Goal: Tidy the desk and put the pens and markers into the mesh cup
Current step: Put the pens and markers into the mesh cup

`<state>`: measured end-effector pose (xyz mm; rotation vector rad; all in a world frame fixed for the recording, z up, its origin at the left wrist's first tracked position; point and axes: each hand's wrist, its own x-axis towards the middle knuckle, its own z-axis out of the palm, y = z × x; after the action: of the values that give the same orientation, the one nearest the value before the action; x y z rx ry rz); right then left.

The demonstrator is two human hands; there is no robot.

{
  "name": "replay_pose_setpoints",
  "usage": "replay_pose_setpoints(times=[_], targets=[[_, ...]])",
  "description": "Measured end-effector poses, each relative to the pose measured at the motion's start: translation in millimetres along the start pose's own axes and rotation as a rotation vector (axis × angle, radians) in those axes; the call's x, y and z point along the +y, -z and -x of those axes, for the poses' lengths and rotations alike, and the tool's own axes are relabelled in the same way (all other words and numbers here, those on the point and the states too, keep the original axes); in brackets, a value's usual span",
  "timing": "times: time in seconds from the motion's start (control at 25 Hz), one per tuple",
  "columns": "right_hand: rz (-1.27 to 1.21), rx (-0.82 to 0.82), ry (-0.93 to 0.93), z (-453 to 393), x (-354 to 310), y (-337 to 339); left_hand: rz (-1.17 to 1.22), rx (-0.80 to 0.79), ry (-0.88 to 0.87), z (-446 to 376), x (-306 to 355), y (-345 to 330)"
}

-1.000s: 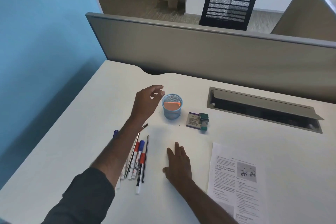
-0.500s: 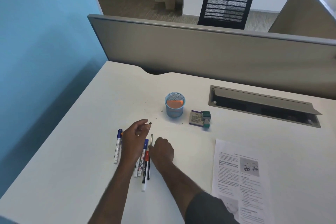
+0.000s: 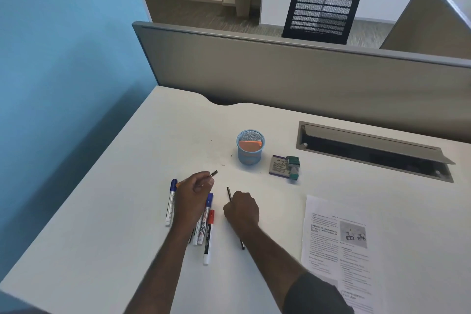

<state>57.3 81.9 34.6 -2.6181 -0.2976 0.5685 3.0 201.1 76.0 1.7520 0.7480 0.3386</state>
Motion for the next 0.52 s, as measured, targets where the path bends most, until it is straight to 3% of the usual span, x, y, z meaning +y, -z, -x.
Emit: replay_pose_setpoints(times=[0.32,0.52], targets=[[-0.218,0.194,0.272,21,4,36,0.008,-0.118,-0.031,-3,13,-17],[-0.453,0.24,0.192,18,12,46,0.003,-0.041,-0.139,-10,43,-13]])
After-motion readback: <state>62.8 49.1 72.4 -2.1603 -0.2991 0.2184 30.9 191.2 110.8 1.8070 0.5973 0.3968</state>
